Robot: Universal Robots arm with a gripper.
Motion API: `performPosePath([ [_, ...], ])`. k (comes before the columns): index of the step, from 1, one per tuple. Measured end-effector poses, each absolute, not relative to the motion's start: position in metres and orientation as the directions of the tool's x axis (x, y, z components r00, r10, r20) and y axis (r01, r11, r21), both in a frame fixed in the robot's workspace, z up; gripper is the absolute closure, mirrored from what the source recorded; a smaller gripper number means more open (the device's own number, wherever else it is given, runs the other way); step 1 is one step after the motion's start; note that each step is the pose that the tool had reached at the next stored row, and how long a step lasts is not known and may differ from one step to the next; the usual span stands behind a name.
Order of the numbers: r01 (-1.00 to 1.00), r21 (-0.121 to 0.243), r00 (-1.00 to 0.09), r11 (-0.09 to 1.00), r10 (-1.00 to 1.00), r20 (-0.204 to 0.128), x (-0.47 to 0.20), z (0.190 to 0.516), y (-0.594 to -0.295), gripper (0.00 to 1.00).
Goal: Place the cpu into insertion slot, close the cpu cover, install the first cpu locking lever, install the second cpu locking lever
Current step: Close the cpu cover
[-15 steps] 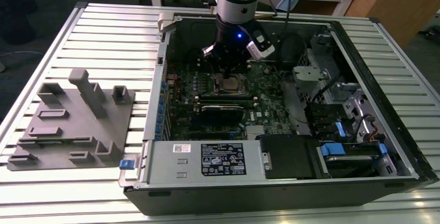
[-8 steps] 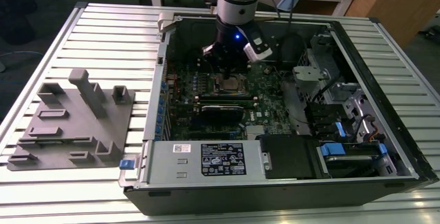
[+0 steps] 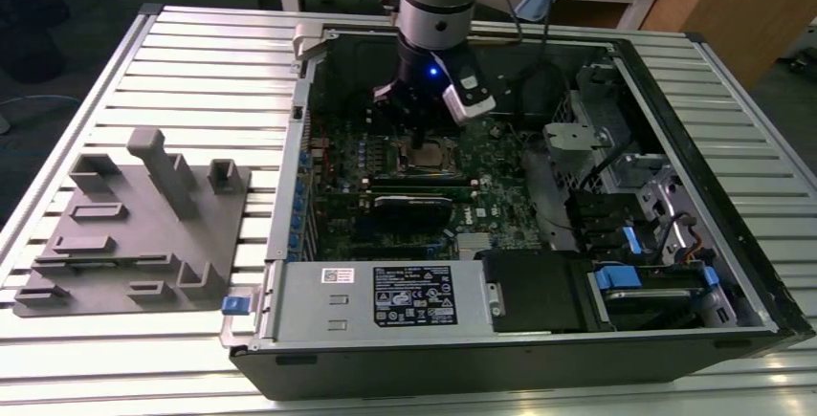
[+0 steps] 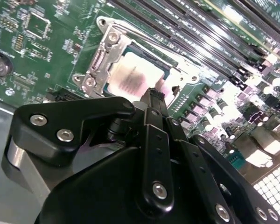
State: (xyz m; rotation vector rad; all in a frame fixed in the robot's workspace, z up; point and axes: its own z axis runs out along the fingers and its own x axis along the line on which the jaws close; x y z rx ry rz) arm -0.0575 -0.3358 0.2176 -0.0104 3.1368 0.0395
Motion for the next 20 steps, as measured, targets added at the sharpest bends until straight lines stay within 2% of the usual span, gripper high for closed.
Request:
performPosePath([
  [20,-0.006,0.025,-1.000,1.000,-0.006,-0.005,-0.0652,0.2092,-0.3401,0.89],
])
